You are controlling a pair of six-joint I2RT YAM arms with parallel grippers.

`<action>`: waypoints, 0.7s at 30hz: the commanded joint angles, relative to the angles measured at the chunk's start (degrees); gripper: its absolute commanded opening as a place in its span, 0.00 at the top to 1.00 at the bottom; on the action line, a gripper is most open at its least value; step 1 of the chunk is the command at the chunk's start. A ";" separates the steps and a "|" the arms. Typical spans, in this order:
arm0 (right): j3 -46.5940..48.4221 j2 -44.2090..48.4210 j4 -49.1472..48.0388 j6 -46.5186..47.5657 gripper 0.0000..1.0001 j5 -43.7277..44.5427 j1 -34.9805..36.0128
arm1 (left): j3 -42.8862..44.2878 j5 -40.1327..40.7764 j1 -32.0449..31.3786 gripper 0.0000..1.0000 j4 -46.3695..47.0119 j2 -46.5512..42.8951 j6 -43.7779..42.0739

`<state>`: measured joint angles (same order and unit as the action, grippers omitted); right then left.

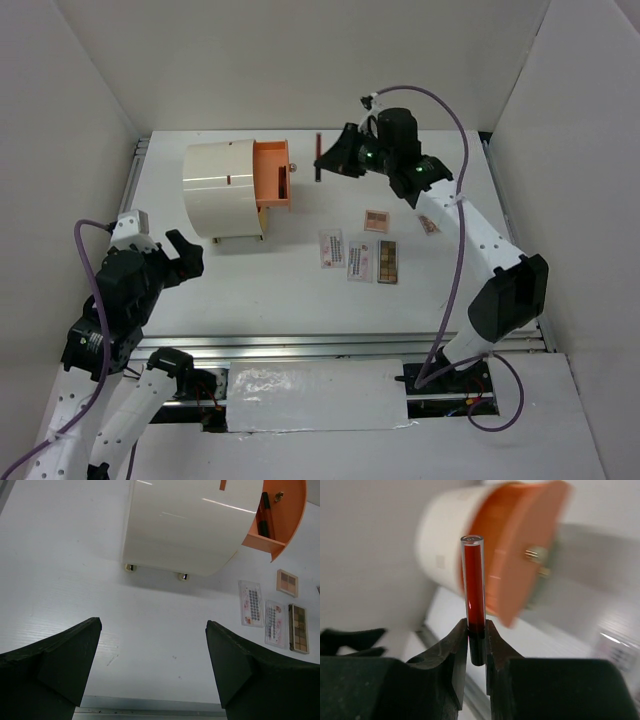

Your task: Organize the makeup

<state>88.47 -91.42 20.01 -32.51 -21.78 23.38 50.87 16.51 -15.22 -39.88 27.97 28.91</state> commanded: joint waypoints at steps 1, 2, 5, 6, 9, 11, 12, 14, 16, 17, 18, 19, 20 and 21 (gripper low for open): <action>2.58 -3.40 -14.01 -13.26 0.81 -7.48 5.08 | 0.72 1.59 -0.33 0.01 0.86 0.25 1.06; 3.02 -4.29 -19.08 -16.32 0.81 -8.44 6.14 | 0.72 1.77 -0.25 0.00 0.77 0.07 1.15; 10.74 -9.03 -16.78 -16.89 0.80 -7.76 10.35 | 0.72 2.38 -0.25 0.01 0.59 -0.81 1.33; 13.37 -10.43 -14.93 -16.45 0.80 -6.97 10.98 | 0.63 2.47 -0.33 0.01 0.59 -1.07 1.33; 23.22 -17.72 -8.86 -15.48 0.78 -4.86 12.48 | 0.54 2.38 -0.25 0.01 0.77 -1.95 1.33; 28.33 -19.84 -5.60 -14.86 0.77 -3.01 12.48 | 0.63 2.56 -0.33 0.01 0.59 -2.04 1.42; 29.38 -21.24 -4.55 -14.51 0.77 -1.96 12.40 | 0.63 2.56 -0.42 0.01 0.59 -2.13 1.33; 31.85 -22.48 -2.10 -13.55 0.77 0.24 12.22 | 0.63 2.56 -0.42 0.01 0.59 -2.13 1.33; 32.73 -23.72 -0.59 -12.76 0.77 1.21 12.31 | 0.63 2.38 -0.42 0.01 0.59 -2.13 1.33; 32.56 -23.81 -0.59 -12.49 0.76 1.82 12.22 | 0.63 2.38 -0.51 0.01 0.68 -2.21 1.33; 31.86 -23.89 -0.67 -12.40 0.76 1.92 12.31 | 0.63 2.38 -0.51 0.01 0.77 -2.21 1.24; 31.77 -23.90 -0.50 -12.14 0.75 2.18 12.22 | 0.54 2.30 -0.51 0.01 0.77 -2.13 1.24; 31.68 -23.81 -0.50 -11.70 0.75 2.62 12.22 | 0.54 2.21 -0.42 0.01 0.85 -2.04 1.24; 31.94 -23.89 -0.32 -11.17 0.73 3.32 12.22 | 0.54 2.21 -0.51 0.01 0.85 -1.95 1.15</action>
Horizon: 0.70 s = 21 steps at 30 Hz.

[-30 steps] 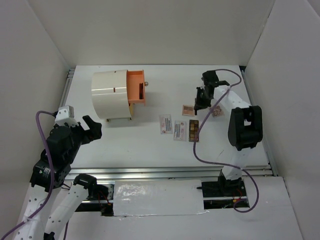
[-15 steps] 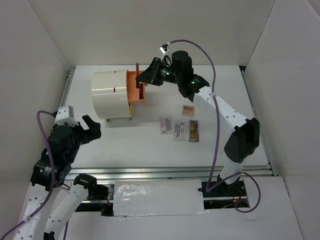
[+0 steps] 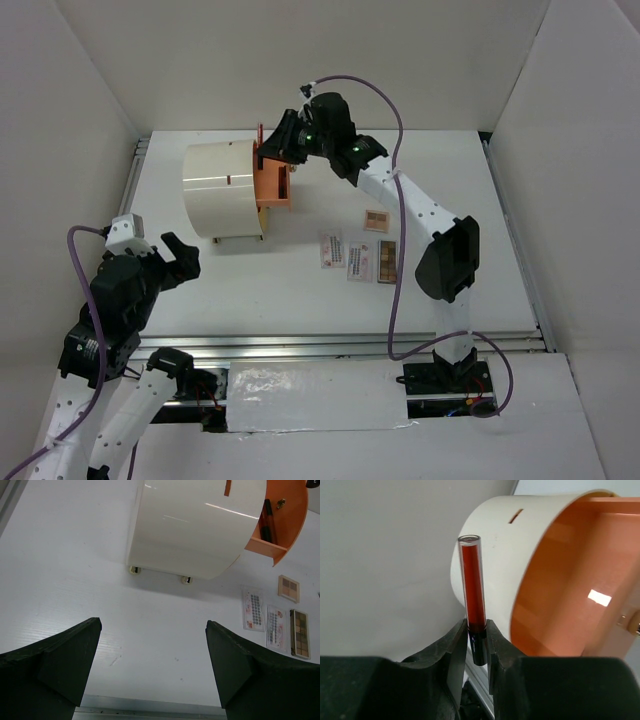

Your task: Organize the makeup

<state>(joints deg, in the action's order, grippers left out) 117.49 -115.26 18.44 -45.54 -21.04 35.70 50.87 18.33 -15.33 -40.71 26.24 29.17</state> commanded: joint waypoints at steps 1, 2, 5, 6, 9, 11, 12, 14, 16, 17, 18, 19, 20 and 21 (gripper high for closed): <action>3.35 -0.22 2.30 2.55 0.71 2.75 -0.11 | 0.54 0.31 -0.40 0.01 1.69 -0.14 0.89; 3.97 -0.40 2.83 3.00 0.70 2.93 -0.11 | 0.63 0.22 -0.40 0.01 1.69 0.04 0.89; 6.43 -1.72 5.20 4.14 0.64 3.28 -0.55 | 0.54 0.13 -0.31 0.01 1.69 0.30 0.80; 7.04 -1.81 5.55 4.40 0.61 3.28 -0.72 | 0.54 0.13 -0.40 0.01 1.77 0.48 0.80; 8.10 -1.90 5.91 4.84 0.44 2.93 -1.42 | 0.63 0.13 -0.31 0.01 1.77 0.92 0.89; 9.42 -1.90 7.31 5.20 0.43 3.37 -2.21 | 0.63 0.22 -0.40 0.01 1.69 1.18 0.89; 10.29 -1.55 7.84 5.55 0.43 3.55 -2.65 | 0.63 0.48 -0.31 0.01 1.69 1.53 0.98; 9.52 0.55 9.42 6.42 0.45 5.90 -3.97 | 0.89 1.18 -0.40 0.00 1.25 2.06 1.33; 2.42 3.19 7.77 9.32 0.54 9.50 -4.50 | 1.16 3.54 -0.40 0.01 0.55 3.29 2.47; -0.22 4.77 7.58 10.46 0.57 14.05 -4.85 | 1.68 4.60 -0.31 0.01 -0.24 4.51 3.34; -3.73 5.04 7.67 12.99 0.62 15.75 -4.77 | 2.03 5.74 -0.14 0.01 -0.86 5.31 3.87; -4.98 4.96 7.41 14.50 0.67 16.37 -4.85 | 2.91 8.28 -0.14 0.01 -1.47 6.18 4.49; -6.12 4.70 7.58 15.30 0.71 18.82 -4.85 | 3.44 9.70 -0.05 0.01 -3.05 8.02 5.97; -8.31 4.61 7.14 15.83 0.78 19.71 -4.85 | 4.75 12.15 0.04 0.01 -3.84 9.08 6.86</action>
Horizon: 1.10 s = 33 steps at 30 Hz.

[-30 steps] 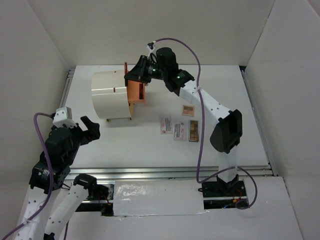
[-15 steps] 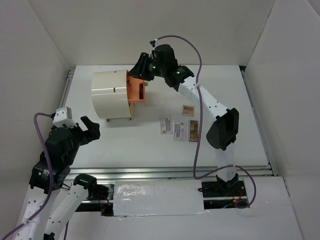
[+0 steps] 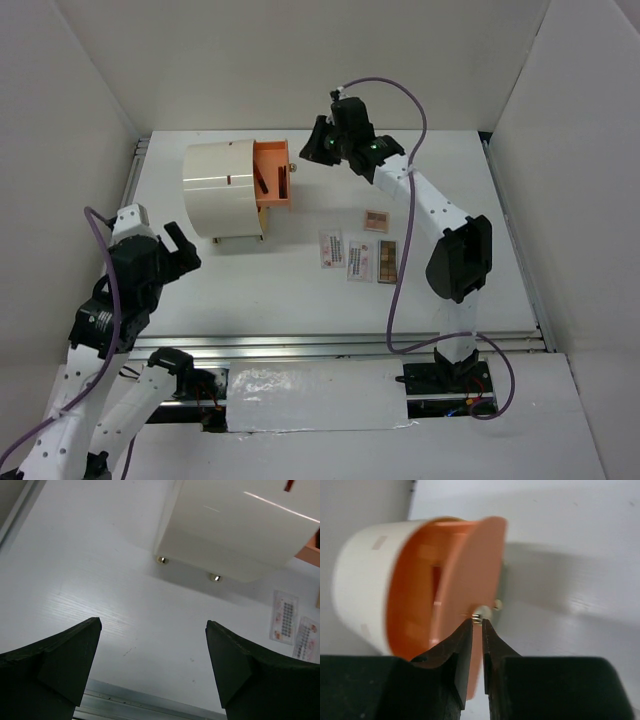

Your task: Organize the makeup

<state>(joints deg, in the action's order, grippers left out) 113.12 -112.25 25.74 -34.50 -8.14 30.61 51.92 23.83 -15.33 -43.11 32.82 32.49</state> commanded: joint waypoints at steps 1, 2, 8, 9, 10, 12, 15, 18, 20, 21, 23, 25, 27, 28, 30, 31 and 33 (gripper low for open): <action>-5.35 2.29 -0.86 4.88 0.80 7.78 0.24 | 4.32 7.53 -0.05 0.01 -2.23 3.47 4.41; -8.93 2.90 -1.91 4.10 0.82 10.23 0.24 | 4.85 8.50 -0.05 0.01 -3.28 5.31 6.69; -8.89 0.81 -5.88 2.60 0.82 8.41 0.33 | 9.77 13.78 0.04 0.01 -5.14 12.79 14.26; -8.01 -0.07 -6.22 2.60 0.82 6.32 0.33 | 10.82 14.30 0.04 0.00 -5.05 13.84 14.70; -8.44 -0.77 -7.27 2.60 0.82 4.99 0.33 | 11.62 15.27 0.13 0.01 -5.14 16.03 15.49; -10.63 0.00 -12.52 1.90 0.80 2.01 0.33 | 14.50 17.20 0.21 0.01 -6.97 19.72 18.38; -12.93 0.19 -17.46 1.10 0.78 -1.16 0.50 | 16.98 20.63 0.57 0.01 -6.56 22.46 19.89; -10.47 -1.83 -18.18 1.45 0.77 -3.89 0.59 | 18.91 19.15 1.97 0.01 -4.62 25.27 18.75; -8.97 -2.98 -18.70 1.54 0.77 -6.44 0.85 | 19.62 17.31 2.58 0.01 -2.51 26.68 16.74; -8.71 -3.50 -19.49 1.46 0.77 -7.32 0.85 | 20.23 15.82 2.68 0.00 -1.89 26.94 16.29; -7.74 -4.03 -19.85 1.19 0.76 -9.17 1.29 | 20.24 14.93 2.85 0.01 0.04 27.04 14.63; -7.30 -4.56 -20.37 0.93 0.75 -10.14 1.73 | 20.06 14.75 3.29 0.01 1.45 26.77 13.31; -6.86 -5.17 -20.90 0.84 0.74 -10.23 2.08 | 20.06 14.14 3.73 0.01 2.06 26.95 12.08; -6.60 -5.44 -21.16 0.67 0.74 -10.75 2.26 | 20.15 13.70 4.08 0.01 2.59 27.12 11.64; -5.99 -6.67 -21.69 -0.04 0.74 -11.54 2.35 | 20.50 12.21 4.35 0.00 3.12 27.04 10.23; -5.81 -7.02 -22.22 -0.74 0.74 -12.68 2.44 | 20.41 11.59 4.35 0.00 3.64 26.86 9.53; -5.89 -7.98 -23.89 -2.23 0.73 -13.13 2.61 | 20.32 10.80 4.35 0.01 4.26 26.51 7.86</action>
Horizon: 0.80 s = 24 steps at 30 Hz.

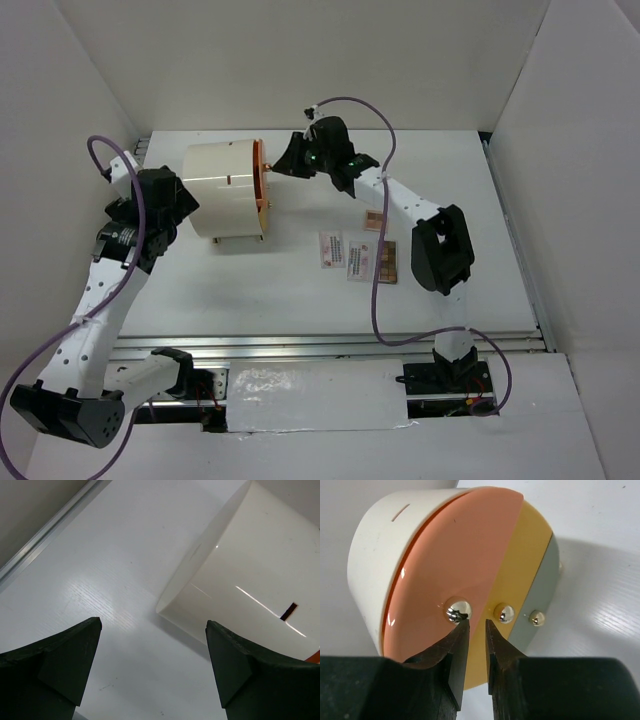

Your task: Organize the makeup

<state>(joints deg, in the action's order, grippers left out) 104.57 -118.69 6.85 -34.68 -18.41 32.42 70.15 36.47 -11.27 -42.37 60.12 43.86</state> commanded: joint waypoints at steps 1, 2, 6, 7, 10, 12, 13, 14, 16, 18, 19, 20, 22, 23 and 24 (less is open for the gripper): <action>2.74 -1.98 -5.62 -2.50 0.73 -3.20 1.06 | 2.10 -2.01 0.37 0.01 3.70 -1.14 -4.12; 2.83 -2.76 -6.32 -2.94 0.73 -3.82 1.32 | 2.18 -2.19 0.37 0.01 3.61 -1.23 -4.74; 3.27 -3.91 -6.68 -4.52 0.73 -4.96 2.38 | 1.66 -3.33 0.46 0.00 3.17 -3.59 -7.98; 2.92 -3.83 -8.85 -4.96 0.73 -5.05 2.47 | 0.96 -4.46 0.37 0.01 3.34 -4.30 -8.87; 0.99 -2.95 -10.63 -6.10 0.72 -5.31 2.64 | -0.62 -5.35 0.37 0.01 3.96 -7.38 -11.33; 0.28 -2.60 -11.60 -6.63 0.72 -5.93 2.64 | -2.47 -5.97 0.46 0.01 4.66 -9.83 -12.74; 0.28 -2.51 -11.34 -6.63 0.72 -5.67 2.73 | -4.21 -6.06 0.37 0.01 5.01 -10.63 -13.09; 0.10 -2.42 -11.51 -6.81 0.72 -5.67 2.73 | -5.10 -6.06 0.37 0.01 5.36 -11.33 -13.44; -1.21 -2.25 -12.65 -7.60 0.72 -5.85 2.73 | -7.99 -6.15 0.37 0.01 6.68 -13.35 -13.62; -2.44 -2.16 -13.44 -8.47 0.72 -5.84 2.73 | -9.50 -6.15 0.37 0.01 7.39 -14.24 -13.62; -2.62 -2.24 -13.97 -8.74 0.72 -6.28 2.91 | -10.64 -6.41 0.37 0.01 8.00 -14.41 -13.71; -2.88 -2.33 -13.80 -8.83 0.72 -6.11 2.91 | -11.00 -6.58 0.37 0.01 8.09 -14.24 -13.80; -3.76 -1.81 -11.18 -9.62 0.72 -0.18 2.91 | -11.09 -7.20 0.37 0.01 7.57 -13.71 -13.89; -6.29 -0.67 -11.42 -10.93 0.69 1.96 2.73 | -11.00 -7.37 0.46 0.01 7.30 -13.19 -13.80; -7.70 -0.23 -12.47 -11.46 0.67 3.02 2.64 | -10.91 -7.46 0.37 0.01 7.21 -13.10 -13.80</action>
<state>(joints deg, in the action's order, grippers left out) 100.38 -122.80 -3.22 -43.57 -20.75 34.54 59.07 30.02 -11.27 -37.93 46.44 31.44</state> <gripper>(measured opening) 0.312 0.994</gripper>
